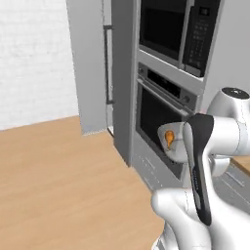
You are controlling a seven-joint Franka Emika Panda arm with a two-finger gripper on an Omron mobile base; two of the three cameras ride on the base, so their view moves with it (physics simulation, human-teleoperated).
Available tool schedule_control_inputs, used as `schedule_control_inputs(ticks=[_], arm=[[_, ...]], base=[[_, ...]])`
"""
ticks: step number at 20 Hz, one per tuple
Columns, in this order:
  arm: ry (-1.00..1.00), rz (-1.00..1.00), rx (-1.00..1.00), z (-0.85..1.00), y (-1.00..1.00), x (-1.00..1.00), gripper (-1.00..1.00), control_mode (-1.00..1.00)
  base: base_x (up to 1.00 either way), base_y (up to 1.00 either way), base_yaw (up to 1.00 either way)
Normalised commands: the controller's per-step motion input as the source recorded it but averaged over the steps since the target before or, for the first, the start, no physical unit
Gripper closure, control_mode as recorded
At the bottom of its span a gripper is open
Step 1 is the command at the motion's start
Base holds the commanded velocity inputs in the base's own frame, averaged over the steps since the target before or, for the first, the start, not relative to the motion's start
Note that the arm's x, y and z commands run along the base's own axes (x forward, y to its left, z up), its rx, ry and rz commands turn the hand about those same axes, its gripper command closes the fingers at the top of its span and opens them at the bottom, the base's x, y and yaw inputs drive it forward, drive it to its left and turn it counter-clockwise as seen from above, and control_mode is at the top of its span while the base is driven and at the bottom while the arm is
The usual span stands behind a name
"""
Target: Take the meat container that has the chicken drumstick and place it on the second highest rack of the freezer. Then take the vegetable container that has the carrot and lemon wedge and place it on the highest rack of the freezer.
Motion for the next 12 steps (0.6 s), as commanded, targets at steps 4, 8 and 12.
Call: schedule_control_inputs(ticks=[4, 8, 12], arm=[[0.0, 0.0, 0.0, 0.0, 0.0, 0.0, 1.0, 1.0], [0.0, 0.0, 0.0, 0.0, 0.0, 0.0, 1.0, 1.0], [0.0, 0.0, 0.0, 0.0, 0.0, 0.0, 1.0, 1.0]], base=[[0.08, 0.0, 0.92], [0.32, 0.0, 0.77], [0.93, -0.2, 0.25]])
